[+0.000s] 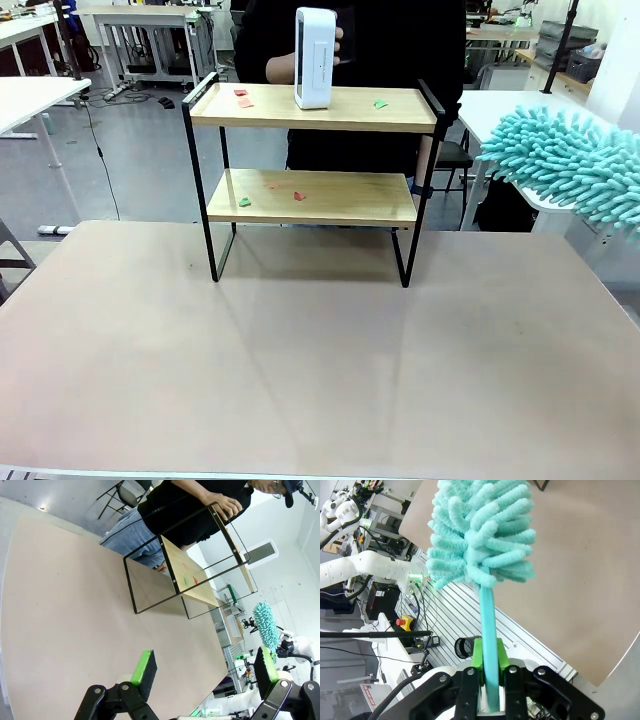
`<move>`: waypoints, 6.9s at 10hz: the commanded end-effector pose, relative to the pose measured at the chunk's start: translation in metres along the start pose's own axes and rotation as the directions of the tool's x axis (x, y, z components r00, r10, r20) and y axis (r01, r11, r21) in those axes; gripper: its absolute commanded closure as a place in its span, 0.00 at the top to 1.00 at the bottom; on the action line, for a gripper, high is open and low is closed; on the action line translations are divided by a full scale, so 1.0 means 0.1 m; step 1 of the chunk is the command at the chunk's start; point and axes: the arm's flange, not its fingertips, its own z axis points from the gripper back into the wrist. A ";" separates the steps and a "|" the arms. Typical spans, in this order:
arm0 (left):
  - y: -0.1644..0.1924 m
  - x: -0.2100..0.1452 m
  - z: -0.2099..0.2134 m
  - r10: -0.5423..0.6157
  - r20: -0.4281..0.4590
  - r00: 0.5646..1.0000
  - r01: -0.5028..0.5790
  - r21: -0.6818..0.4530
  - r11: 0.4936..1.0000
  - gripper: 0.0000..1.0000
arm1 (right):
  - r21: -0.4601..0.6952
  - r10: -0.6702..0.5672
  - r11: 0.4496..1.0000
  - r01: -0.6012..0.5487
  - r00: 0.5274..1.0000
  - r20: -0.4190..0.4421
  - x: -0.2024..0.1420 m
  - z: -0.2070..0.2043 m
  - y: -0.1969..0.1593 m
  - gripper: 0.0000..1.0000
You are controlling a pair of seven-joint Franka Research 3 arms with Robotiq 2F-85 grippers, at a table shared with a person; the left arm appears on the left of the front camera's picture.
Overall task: Clean the shelf.
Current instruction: Clean the specific tier of the Shelf with the Duster once objects are removed.
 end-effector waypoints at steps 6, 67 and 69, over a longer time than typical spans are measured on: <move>-0.01 -0.01 -0.01 -0.023 0.010 1.000 0.023 -0.016 1.000 1.00 | 0.000 0.000 1.000 0.000 1.000 0.000 0.00 0.00 0.00 0.12; -0.01 -0.01 -0.01 -0.023 0.010 1.000 0.023 -0.016 1.000 1.00 | 0.013 0.521 0.838 -0.546 0.792 -0.318 2.39 -3.23 1.16 0.00; -0.01 -0.01 -0.01 -0.023 0.010 1.000 0.023 -0.016 1.000 1.00 | 0.024 0.521 0.841 -0.541 0.797 -0.306 2.33 -3.16 1.13 0.00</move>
